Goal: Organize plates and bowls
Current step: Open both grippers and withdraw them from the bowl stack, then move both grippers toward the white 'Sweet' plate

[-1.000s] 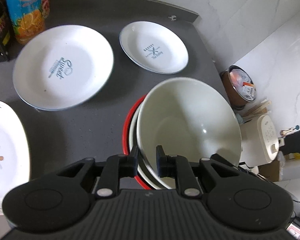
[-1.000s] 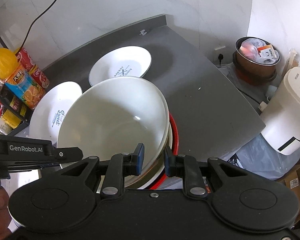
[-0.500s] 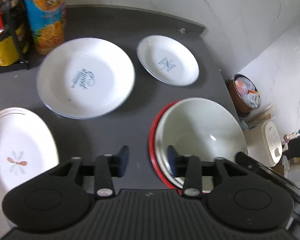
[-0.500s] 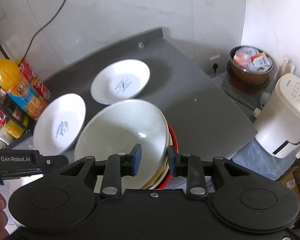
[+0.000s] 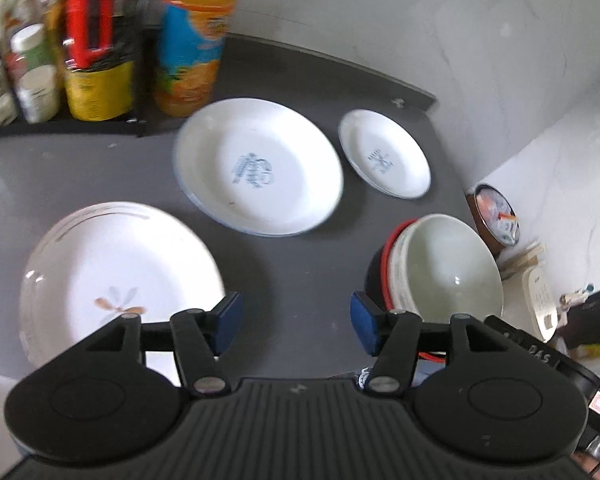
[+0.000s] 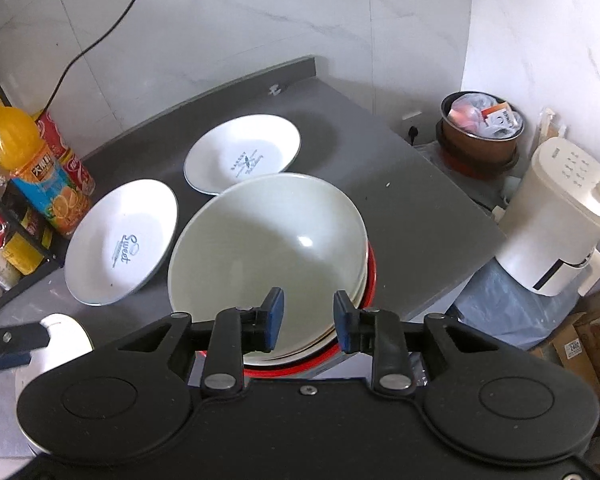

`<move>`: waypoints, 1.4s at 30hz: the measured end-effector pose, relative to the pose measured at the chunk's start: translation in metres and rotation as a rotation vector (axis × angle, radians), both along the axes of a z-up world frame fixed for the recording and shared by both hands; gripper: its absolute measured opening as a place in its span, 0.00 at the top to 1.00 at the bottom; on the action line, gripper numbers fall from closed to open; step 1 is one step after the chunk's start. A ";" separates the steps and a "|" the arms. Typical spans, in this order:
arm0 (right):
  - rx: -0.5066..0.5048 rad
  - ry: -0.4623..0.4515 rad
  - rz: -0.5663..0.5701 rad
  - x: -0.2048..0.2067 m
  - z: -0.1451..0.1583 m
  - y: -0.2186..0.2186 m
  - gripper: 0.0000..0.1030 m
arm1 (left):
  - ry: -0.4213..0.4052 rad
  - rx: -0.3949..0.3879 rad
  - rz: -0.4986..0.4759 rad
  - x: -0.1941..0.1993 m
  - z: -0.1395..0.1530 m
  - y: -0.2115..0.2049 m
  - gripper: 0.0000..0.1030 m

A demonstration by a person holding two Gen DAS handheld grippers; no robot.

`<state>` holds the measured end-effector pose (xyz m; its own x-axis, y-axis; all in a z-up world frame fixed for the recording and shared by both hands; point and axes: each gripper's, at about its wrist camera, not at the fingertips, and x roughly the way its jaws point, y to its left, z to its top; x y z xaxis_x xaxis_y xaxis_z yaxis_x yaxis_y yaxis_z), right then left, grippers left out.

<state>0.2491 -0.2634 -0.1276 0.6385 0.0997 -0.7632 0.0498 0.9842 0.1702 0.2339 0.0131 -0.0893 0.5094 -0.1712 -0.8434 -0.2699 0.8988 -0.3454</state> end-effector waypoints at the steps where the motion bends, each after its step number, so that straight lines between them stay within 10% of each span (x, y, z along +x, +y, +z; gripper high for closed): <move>1: 0.006 -0.008 0.000 -0.002 0.003 0.004 0.73 | -0.003 -0.001 0.013 -0.005 0.002 0.008 0.42; 22: 0.052 -0.061 0.162 -0.019 0.044 0.080 0.52 | -0.036 0.058 0.117 -0.037 0.020 0.080 0.22; 42: 0.099 -0.012 0.280 0.050 0.029 0.107 0.42 | 0.013 0.080 0.148 0.031 -0.009 0.088 0.22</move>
